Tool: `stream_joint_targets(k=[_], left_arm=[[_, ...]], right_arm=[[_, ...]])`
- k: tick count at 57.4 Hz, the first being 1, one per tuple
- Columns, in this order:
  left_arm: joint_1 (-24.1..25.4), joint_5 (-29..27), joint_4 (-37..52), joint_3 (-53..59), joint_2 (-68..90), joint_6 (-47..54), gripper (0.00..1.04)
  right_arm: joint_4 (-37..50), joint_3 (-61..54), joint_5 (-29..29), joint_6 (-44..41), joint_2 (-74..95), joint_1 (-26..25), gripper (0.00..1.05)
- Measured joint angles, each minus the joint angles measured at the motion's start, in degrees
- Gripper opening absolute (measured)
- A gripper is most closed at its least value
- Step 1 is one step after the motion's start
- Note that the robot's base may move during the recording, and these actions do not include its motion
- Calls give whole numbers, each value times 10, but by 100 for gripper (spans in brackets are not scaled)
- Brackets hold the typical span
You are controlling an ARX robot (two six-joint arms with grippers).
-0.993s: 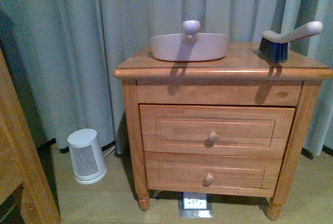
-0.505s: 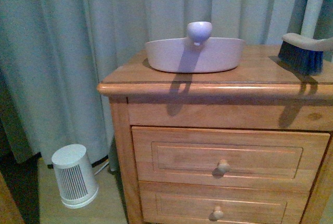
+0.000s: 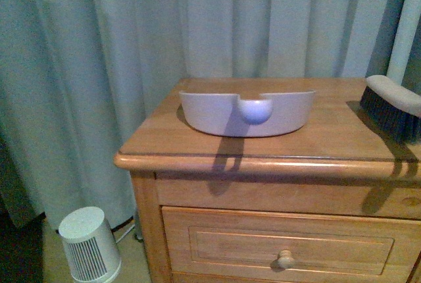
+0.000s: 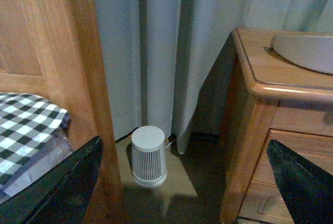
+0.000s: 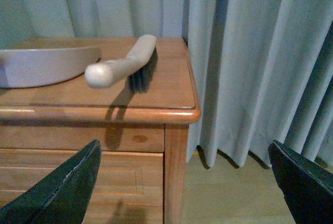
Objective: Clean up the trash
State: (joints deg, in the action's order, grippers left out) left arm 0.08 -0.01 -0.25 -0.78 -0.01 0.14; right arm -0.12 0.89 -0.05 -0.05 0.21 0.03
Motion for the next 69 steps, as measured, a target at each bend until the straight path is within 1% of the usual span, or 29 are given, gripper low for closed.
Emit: stream_joint_targets(k=[10,15,17,21,24,27,28,32,39,43,50,56,60,69], left_arm=[[0,0,0,0,0,0,97],[-7,30,-15,-17,45,-28,97],[-21,35,-17,-31,81,-26,97],[-64,34,-3,-91,193,-3,97],[-88,22,2,-137,256,17,97],[-126,0,2,-213,347,55,97],[-132,-1,2,-220,362,59,97],[-182,-23,-26,-328,470,113,97],[-249,-59,-93,-473,623,138,97],[-283,-78,-123,-549,705,130,97],[-335,-111,-162,-670,838,85,97],[-371,-140,-184,-742,936,37,97],[-387,-155,-193,-771,985,7,97],[-405,-174,-207,-814,1052,-33,97]], right_arm=[[0,0,0,0,0,0,97],[0,0,0,0,0,0,97],[0,0,0,0,0,0,97],[0,0,0,0,0,0,97],[0,0,1,0,0,0,97],[0,0,0,0,0,0,97],[0,0,0,0,0,0,97],[0,0,0,0,0,0,97],[0,0,0,0,0,0,97],[0,0,0,0,0,0,97],[0,0,0,0,0,0,97],[0,0,0,0,0,0,97],[0,0,0,0,0,0,97],[0,0,0,0,0,0,97]])
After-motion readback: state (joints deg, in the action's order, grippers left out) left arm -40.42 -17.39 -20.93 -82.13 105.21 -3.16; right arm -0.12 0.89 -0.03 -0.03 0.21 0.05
